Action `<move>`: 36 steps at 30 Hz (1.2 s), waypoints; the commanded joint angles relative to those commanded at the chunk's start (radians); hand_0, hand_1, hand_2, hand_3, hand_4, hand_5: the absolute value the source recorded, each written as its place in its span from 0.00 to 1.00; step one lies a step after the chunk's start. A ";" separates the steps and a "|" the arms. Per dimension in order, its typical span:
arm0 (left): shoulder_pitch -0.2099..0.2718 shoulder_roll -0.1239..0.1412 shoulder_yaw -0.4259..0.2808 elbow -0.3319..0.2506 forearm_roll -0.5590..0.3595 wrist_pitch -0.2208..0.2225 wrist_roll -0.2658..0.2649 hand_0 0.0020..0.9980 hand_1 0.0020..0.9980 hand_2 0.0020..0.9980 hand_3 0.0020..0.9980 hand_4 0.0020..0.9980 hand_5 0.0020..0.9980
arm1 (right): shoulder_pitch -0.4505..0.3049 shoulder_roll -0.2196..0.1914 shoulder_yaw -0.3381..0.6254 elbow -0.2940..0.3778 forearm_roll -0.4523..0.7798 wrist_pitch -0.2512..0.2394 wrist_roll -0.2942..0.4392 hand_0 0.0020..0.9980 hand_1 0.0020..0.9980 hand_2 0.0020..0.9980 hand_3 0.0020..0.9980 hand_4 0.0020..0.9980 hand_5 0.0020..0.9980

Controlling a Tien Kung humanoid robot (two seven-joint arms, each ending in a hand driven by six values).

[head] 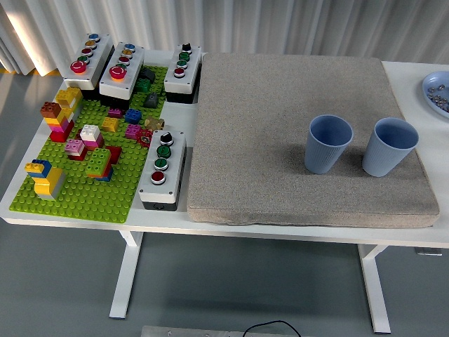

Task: Pick cup pour cup place

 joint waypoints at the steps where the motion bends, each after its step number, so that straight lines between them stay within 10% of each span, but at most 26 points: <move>1: 0.000 0.000 0.001 0.000 0.000 0.000 0.000 0.73 0.77 0.82 0.67 0.50 0.95 | 0.000 0.000 0.000 0.000 -0.003 0.001 -0.001 0.93 0.85 0.93 0.89 0.80 0.84; 36: -0.004 -0.001 -0.012 0.000 0.014 0.000 -0.001 0.73 0.77 0.82 0.67 0.50 0.96 | 0.009 -0.001 0.005 -0.010 -0.015 0.029 -0.003 0.90 0.83 0.87 0.85 0.77 0.78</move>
